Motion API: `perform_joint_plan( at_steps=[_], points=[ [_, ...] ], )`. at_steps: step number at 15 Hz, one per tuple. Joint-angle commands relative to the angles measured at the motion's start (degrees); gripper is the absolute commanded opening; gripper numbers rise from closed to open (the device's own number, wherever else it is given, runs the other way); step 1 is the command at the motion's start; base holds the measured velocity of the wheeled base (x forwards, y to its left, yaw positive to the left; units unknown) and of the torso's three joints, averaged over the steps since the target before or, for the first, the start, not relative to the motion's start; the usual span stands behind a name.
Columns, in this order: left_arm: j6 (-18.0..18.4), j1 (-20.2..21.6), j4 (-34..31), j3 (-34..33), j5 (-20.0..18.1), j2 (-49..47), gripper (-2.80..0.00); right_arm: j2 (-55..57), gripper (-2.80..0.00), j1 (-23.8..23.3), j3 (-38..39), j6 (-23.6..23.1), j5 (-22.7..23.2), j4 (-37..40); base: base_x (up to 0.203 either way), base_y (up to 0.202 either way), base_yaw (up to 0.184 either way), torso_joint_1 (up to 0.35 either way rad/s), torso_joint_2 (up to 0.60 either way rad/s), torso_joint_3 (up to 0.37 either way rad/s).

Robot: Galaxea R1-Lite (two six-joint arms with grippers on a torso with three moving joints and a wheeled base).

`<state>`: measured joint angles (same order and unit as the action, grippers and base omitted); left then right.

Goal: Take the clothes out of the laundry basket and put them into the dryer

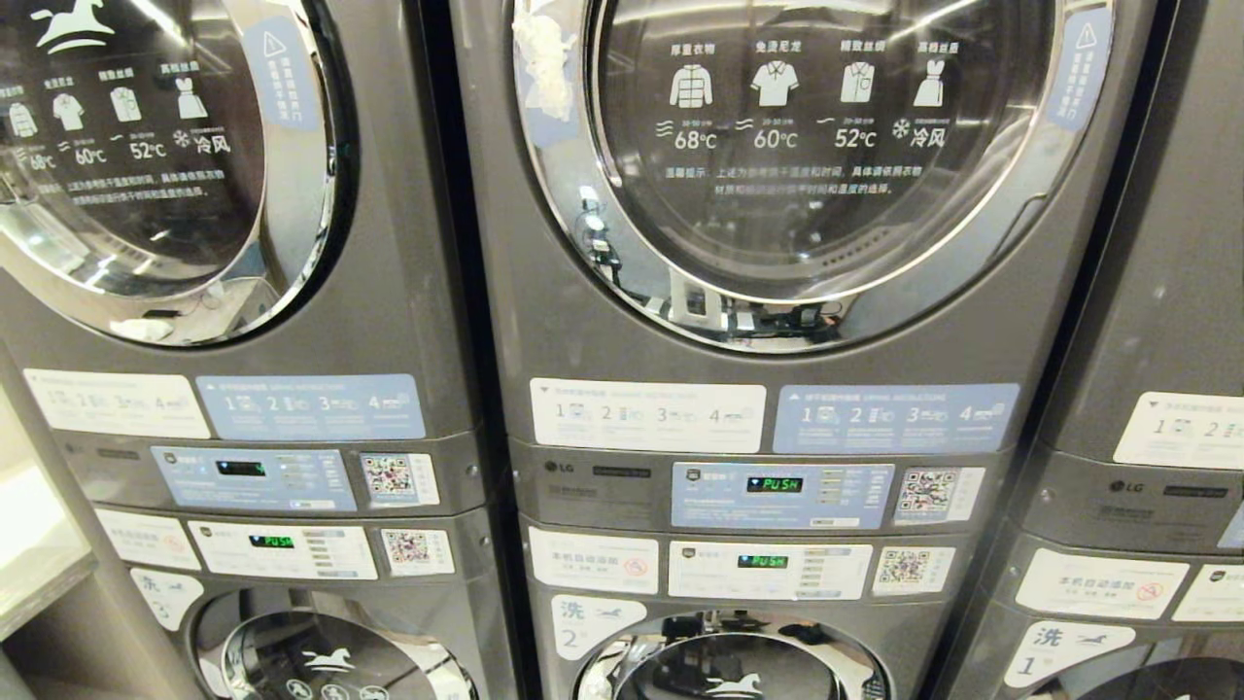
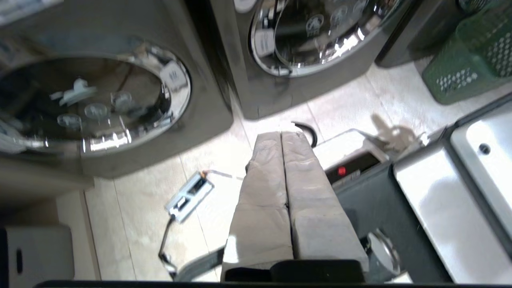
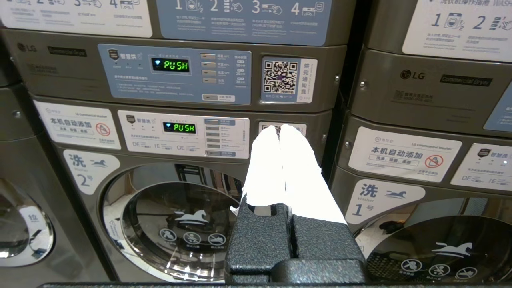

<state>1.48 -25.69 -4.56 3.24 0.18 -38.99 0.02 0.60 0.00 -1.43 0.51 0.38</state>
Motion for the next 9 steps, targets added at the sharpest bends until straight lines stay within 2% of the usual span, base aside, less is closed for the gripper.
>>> perform_joint_plan(
  at_steps=[1,2,5,9],
  points=[
    [0.0,1.7,-0.8,-1.3,0.0,3.1,-2.8,0.0,-2.8,0.0,0.0,-0.2,0.1,0.1,0.0,0.0,0.0,0.0,0.0,0.0],
    [0.0,4.3,-0.9,-1.2,0.0,2.8,-2.8,0.0,-2.8,0.0,0.0,-0.2,0.1,0.1,0.0,0.0,0.0,0.0,0.0,0.0],
    [0.8,16.0,-0.8,-1.3,-0.1,5.7,-2.8,0.0,-2.8,0.0,0.0,-0.1,0.0,0.1,0.0,0.0,0.0,0.0,0.0,0.0],
    [2.5,23.0,-0.9,-1.3,-0.4,25.6,-2.8,0.0,-2.8,0.0,0.0,0.1,-0.1,0.0,0.0,0.0,0.0,0.0,0.0,0.0]
  ],
)
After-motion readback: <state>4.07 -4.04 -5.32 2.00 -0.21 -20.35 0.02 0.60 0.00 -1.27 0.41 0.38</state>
